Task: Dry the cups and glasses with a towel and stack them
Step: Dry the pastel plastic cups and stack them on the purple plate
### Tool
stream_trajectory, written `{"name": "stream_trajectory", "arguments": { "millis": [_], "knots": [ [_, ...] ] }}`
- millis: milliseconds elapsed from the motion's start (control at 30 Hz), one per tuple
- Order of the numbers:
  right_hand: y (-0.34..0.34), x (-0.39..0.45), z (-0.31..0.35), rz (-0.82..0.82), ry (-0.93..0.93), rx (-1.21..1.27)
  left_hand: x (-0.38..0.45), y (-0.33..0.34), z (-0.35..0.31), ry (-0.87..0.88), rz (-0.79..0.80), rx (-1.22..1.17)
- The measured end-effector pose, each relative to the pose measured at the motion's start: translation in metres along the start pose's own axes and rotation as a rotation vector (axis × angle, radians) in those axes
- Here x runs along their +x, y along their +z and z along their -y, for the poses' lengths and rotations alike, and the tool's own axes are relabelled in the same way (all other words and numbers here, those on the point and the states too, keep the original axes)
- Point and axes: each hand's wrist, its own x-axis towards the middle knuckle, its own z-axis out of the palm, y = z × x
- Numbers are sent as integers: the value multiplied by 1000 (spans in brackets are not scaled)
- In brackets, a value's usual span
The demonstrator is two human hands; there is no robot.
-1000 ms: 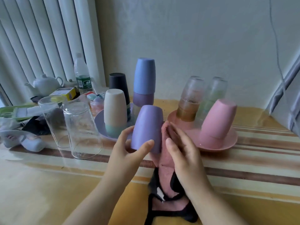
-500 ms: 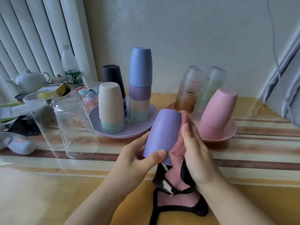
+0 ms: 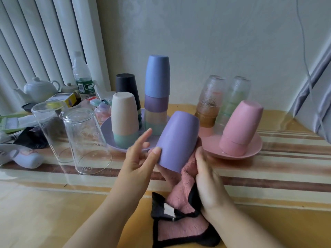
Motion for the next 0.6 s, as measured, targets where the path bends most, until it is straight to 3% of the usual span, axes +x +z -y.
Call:
{"name": "stream_trajectory", "arguments": {
  "millis": [100,300,500,600],
  "knots": [
    [3,-4,11,5,-45,-52,-4,4,-1,133,-85,154],
    [22,-18,-1,81,-176,-158,-6,3,-9,49,-98,309],
    [1,-3,10,-50,-128,-13,-15,8,-11,-37,178,293],
    [-6,5,11,-59,-59,133,-18,9,-18,-121,294,102]
  ]
}}
